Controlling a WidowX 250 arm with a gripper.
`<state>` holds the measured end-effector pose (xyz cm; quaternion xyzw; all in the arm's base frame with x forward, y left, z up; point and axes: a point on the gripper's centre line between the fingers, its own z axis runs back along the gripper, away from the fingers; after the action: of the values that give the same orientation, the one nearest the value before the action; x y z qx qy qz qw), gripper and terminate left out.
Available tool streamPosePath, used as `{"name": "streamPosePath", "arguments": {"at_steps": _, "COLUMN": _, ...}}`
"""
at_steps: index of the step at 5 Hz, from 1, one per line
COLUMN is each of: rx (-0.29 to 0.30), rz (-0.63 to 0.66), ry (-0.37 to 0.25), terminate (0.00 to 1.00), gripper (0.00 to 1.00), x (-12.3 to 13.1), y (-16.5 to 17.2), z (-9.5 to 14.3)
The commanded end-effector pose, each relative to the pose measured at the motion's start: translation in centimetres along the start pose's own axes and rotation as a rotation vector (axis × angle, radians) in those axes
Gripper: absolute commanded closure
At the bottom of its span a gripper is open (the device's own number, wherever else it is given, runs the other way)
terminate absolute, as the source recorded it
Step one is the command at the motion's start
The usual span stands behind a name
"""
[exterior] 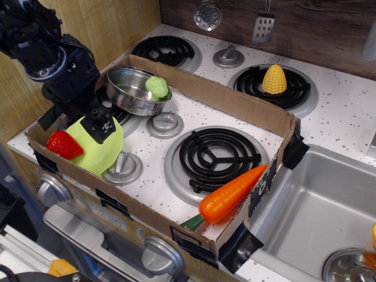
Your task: Take broccoli out of pan
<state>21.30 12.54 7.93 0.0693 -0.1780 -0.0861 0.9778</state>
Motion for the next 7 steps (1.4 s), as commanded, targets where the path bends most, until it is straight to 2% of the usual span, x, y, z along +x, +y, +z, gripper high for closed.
{"name": "streamPosePath", "arguments": {"at_steps": 1, "rx": 0.000, "rz": 0.000, "ry": 0.000, "terminate": 0.00, "gripper": 0.00, "x": 0.0, "y": 0.0, "z": 0.0}}
{"name": "streamPosePath", "arguments": {"at_steps": 3, "rx": 0.101, "rz": -0.120, "ry": 0.064, "terminate": 0.00, "gripper": 0.00, "x": 4.6, "y": 3.4, "z": 3.8}}
{"name": "streamPosePath", "arguments": {"at_steps": 4, "rx": 0.108, "rz": -0.157, "ry": 0.084, "terminate": 0.00, "gripper": 0.00, "x": 5.4, "y": 3.7, "z": 4.0}}
{"name": "streamPosePath", "arguments": {"at_steps": 7, "rx": 0.082, "rz": -0.237, "ry": 0.046, "terminate": 0.00, "gripper": 0.00, "x": 10.5, "y": 3.7, "z": 1.6}}
